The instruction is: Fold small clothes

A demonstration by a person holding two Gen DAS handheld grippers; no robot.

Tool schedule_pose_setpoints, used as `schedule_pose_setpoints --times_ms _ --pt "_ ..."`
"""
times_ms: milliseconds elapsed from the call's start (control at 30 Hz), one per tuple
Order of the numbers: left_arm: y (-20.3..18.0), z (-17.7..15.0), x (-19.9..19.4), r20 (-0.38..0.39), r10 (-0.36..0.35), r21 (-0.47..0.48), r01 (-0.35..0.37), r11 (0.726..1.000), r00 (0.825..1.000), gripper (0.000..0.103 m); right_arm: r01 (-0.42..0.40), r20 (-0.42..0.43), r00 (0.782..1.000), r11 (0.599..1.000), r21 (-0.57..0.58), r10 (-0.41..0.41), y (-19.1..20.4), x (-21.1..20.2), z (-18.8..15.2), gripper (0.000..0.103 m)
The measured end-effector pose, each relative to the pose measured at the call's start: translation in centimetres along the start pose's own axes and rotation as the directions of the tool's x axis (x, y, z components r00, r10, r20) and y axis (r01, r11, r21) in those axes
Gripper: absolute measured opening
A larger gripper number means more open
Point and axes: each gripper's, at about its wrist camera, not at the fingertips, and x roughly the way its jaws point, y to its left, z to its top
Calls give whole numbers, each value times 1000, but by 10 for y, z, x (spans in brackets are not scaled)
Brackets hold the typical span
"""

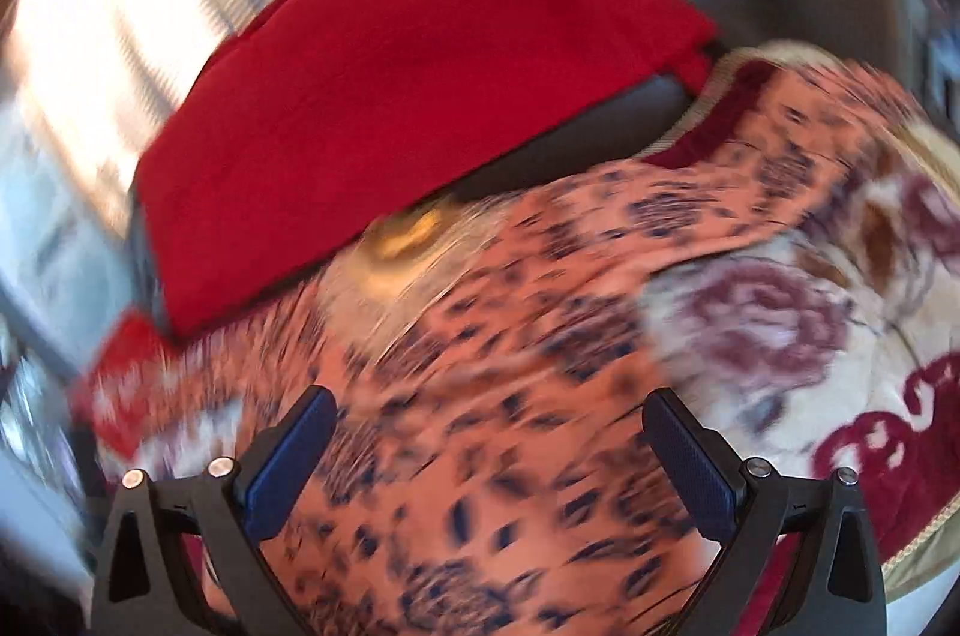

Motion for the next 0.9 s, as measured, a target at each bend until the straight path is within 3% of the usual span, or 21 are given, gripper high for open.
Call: schedule_pose_setpoints --times_ms 100,200,300,400,667,767,800,900 --pt "9 -7 22 -43 30 -2 -30 1000 999 103 -2 58 998 976 218 -11 -74 -9 33 102" --pt "12 -12 40 -75 39 3 -39 999 996 103 -19 162 985 891 453 -62 -159 -20 67 93" --pt "12 -18 55 -112 28 1 -28 1000 993 103 -25 215 967 790 613 -136 -231 -21 96 81" --pt "15 -24 58 -100 4 -36 -8 999 995 103 -53 232 962 739 672 -142 -276 -7 122 79" --pt "25 -28 62 -108 -71 -80 63 995 992 103 10 156 976 744 668 -153 -308 41 157 76" --pt "27 -29 63 -89 -84 -78 77 994 992 103 68 99 980 756 651 -173 -315 59 172 45" --pt "27 -30 64 -74 -88 -75 82 994 993 103 85 78 981 757 648 -177 -315 65 176 24" --pt "30 -33 61 -49 -97 -71 94 993 994 103 184 36 966 780 598 -255 -302 64 189 6"
